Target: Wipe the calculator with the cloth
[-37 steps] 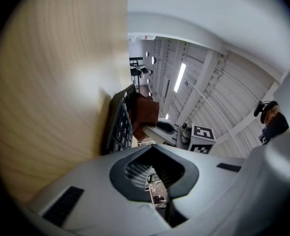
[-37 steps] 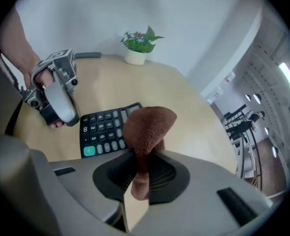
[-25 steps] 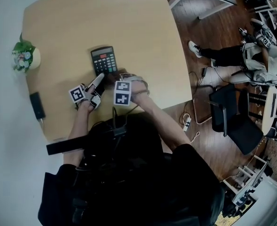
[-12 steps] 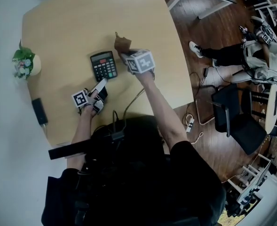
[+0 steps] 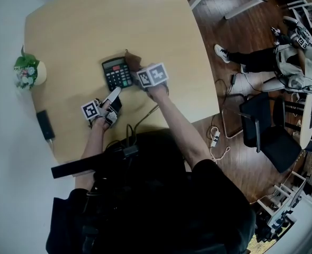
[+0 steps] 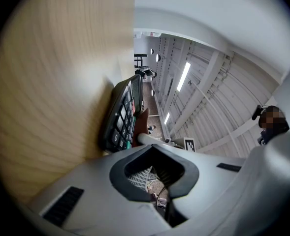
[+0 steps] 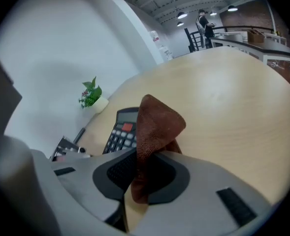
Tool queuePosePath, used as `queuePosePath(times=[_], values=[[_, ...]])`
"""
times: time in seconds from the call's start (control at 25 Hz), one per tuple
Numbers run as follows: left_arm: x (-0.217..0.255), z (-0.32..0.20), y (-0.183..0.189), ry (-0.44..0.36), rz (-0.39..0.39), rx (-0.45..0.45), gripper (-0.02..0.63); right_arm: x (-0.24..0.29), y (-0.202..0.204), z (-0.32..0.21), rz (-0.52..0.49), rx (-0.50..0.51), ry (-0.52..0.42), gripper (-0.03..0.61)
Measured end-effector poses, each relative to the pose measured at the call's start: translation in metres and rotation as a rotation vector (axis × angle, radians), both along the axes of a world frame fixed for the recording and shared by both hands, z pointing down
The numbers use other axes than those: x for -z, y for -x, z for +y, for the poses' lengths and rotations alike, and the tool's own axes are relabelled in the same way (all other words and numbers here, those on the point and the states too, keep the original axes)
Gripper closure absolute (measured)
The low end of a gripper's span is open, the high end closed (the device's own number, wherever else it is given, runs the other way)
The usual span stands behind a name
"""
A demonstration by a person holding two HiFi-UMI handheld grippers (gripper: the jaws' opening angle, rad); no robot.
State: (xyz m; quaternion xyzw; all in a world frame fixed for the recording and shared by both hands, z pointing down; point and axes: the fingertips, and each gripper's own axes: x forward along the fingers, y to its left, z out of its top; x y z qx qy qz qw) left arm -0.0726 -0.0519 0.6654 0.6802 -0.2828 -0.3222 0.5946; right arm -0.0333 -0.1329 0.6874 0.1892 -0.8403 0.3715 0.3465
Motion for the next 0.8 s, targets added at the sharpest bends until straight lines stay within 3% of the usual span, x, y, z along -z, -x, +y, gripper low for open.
queuePosePath(times=[0.16, 0.32, 0.4, 0.56, 0.64, 0.8], values=[[0.001, 0.0, -0.001, -0.001, -0.002, 0.003, 0.612, -0.005, -0.025, 0.063, 0.043, 0.041, 0.087, 0.526], [0.003, -0.001, -0.002, -0.013, -0.009, -0.003, 0.612, -0.001, -0.043, 0.104, 0.022, 0.054, 0.175, 0.528], [0.002, -0.001, -0.002, -0.01, -0.006, -0.003, 0.612, 0.008, -0.046, 0.085, 0.011, 0.025, 0.132, 0.528], [0.001, 0.0, -0.001, -0.016, -0.01, -0.002, 0.612, 0.04, -0.029, -0.01, -0.019, -0.058, -0.115, 0.528], [0.001, 0.0, -0.001, -0.015, -0.008, -0.002, 0.612, 0.048, -0.009, -0.05, -0.037, -0.072, -0.194, 0.528], [0.002, 0.0, -0.002, -0.011, 0.003, 0.003, 0.612, 0.029, 0.027, -0.069, -0.022, 0.007, -0.172, 0.526]])
